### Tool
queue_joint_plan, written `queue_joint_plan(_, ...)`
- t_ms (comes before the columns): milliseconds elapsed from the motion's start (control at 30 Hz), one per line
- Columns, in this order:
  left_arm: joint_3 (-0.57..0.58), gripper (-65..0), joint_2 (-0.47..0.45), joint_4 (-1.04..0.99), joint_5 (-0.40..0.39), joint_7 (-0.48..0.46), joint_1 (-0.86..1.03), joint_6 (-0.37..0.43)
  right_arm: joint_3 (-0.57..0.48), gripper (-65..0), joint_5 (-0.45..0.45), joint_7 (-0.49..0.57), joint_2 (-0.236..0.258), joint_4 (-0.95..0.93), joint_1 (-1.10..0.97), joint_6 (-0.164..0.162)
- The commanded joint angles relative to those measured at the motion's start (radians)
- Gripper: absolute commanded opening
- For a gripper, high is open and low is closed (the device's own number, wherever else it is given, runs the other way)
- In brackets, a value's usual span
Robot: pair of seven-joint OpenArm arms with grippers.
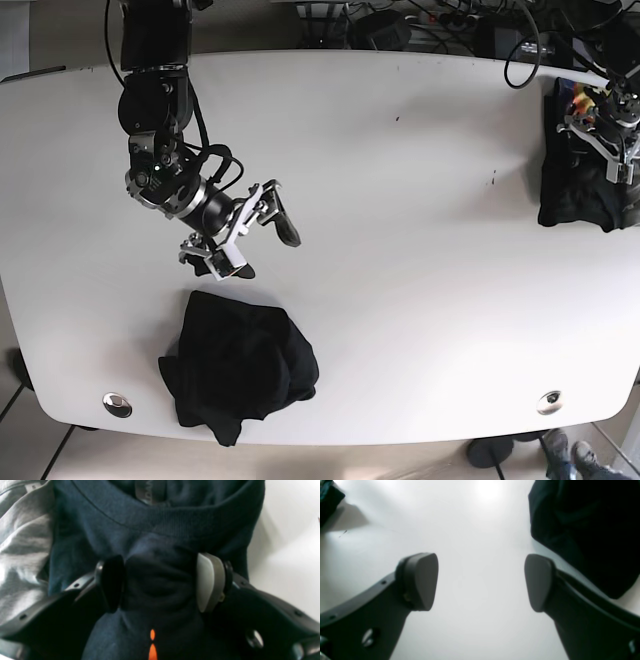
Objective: Fold the T-shirt properly
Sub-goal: 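Move the right gripper to the crumpled black shirt and grasp it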
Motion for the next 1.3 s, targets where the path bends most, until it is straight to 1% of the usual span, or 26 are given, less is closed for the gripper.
queue_joint_plan(33, -0.006, -25.3, -0.019, 0.003, 0.039, 0.036, 0.006, 0.009, 0.006, -13.2, 0.014, 0.026, 0.008, 0.031, 0.012, 0.005)
queue_joint_plan(67, -0.006, -25.3, -0.021, 0.001, 0.040, 0.036, 0.007, 0.009, 0.007, -13.2, 0.014, 0.026, 0.008, 0.033, 0.013, 0.005)
queue_joint_plan(133, -0.007, -25.3, -0.045, -0.022, 0.040, 0.036, 0.009, 0.009, 0.053, -13.2, 0.012, 0.026, 0.013, 0.030, 0.041, 0.005)
queue_joint_plan(200, -0.007, -25.3, -0.105, -0.140, 0.031, 0.033, 0.001, 0.009, 0.091, -12.8, 0.012, 0.026, 0.019, -0.022, 0.106, 0.005)
queue_joint_plan(233, -0.007, -25.3, -0.120, -0.173, 0.031, 0.019, 0.001, 0.009, 0.101, -12.8, 0.012, 0.026, 0.039, -0.041, 0.125, 0.005)
queue_joint_plan(300, -0.006, -25.3, -0.131, -0.203, 0.031, -0.044, 0.001, 0.009, 0.105, -13.0, 0.014, 0.026, 0.073, -0.065, 0.145, 0.005)
queue_joint_plan(367, 0.001, -25.3, -0.131, -0.203, 0.031, -0.087, 0.002, 0.009, 0.110, -13.0, 0.014, 0.026, 0.086, -0.068, 0.150, 0.005)
queue_joint_plan(467, 0.004, -25.3, -0.131, -0.193, 0.031, -0.085, -0.010, -0.020, 0.111, -13.0, 0.014, 0.026, 0.086, -0.065, 0.139, 0.005)
queue_joint_plan(567, 0.002, -25.3, -0.131, -0.200, 0.039, -0.084, -0.048, -0.020, 0.108, -13.2, 0.014, 0.029, 0.083, -0.067, 0.109, 0.007)
queue_joint_plan(733, 0.002, -25.3, -0.131, -0.198, 0.039, -0.084, -0.054, -0.020, 0.105, -13.2, 0.014, 0.029, 0.077, -0.071, 0.096, 0.007)
queue_joint_plan(800, 0.002, -25.3, -0.131, -0.200, 0.039, -0.084, -0.054, -0.020, 0.105, -13.2, 0.014, 0.031, 0.079, -0.085, 0.106, 0.007)
queue_joint_plan(867, -0.003, -25.3, -0.134, -0.201, 0.040, -0.084, -0.053, -0.020, 0.108, -12.8, 0.012, 0.031, 0.086, -0.134, 0.156, 0.007)
queue_joint_plan(933, -0.001, -25.3, -0.168, -0.204, 0.040, -0.084, -0.051, -0.020, 0.110, -12.8, -0.026, 0.033, 0.086, -0.196, 0.202, 0.007)
queue_joint_plan(967, -0.001, -25.3, -0.180, -0.221, 0.039, -0.087, -0.051, -0.020, 0.108, -12.8, -0.058, 0.033, 0.085, -0.217, 0.225, 0.007)
queue_joint_plan(1000, -0.004, -25.3, -0.186, -0.262, 0.039, -0.092, -0.054, -0.020, 0.107, -12.8, -0.109, 0.034, 0.079, -0.243, 0.256, 0.011)
queue_joint_plan(1067, -0.003, -25.3, -0.235, -0.305, 0.031, -0.093, -0.056, -0.020, 0.108, -12.8, -0.143, 0.037, 0.077, -0.263, 0.276, 0.013)
queue_joint_plan(1133, 0.002, -25.3, -0.263, -0.338, 0.036, -0.104, -0.093, -0.020, 0.107, -12.7, -0.144, 0.092, 0.082, -0.275, 0.274, 0.013)
queue_joint_plan(1167, 0.002, -25.3, -0.269, -0.356, 0.040, -0.125, -0.110, -0.020, 0.108, -12.7, -0.146, 0.120, 0.085, -0.277, 0.271, 0.013)
queue_joint_plan(1233, 0.010, -25.3, -0.324, -0.378, 0.033, -0.145, -0.119, -0.020, 0.110, -12.7, -0.146, 0.131, 0.085, -0.288, 0.271, 0.013)
queue_joint_plan(1300, 0.033, -25.3, -0.329, -0.362, 0.029, -0.147, -0.153, -0.020, 0.111, -12.7, -0.146, 0.135, 0.085, -0.340, 0.290, 0.011)
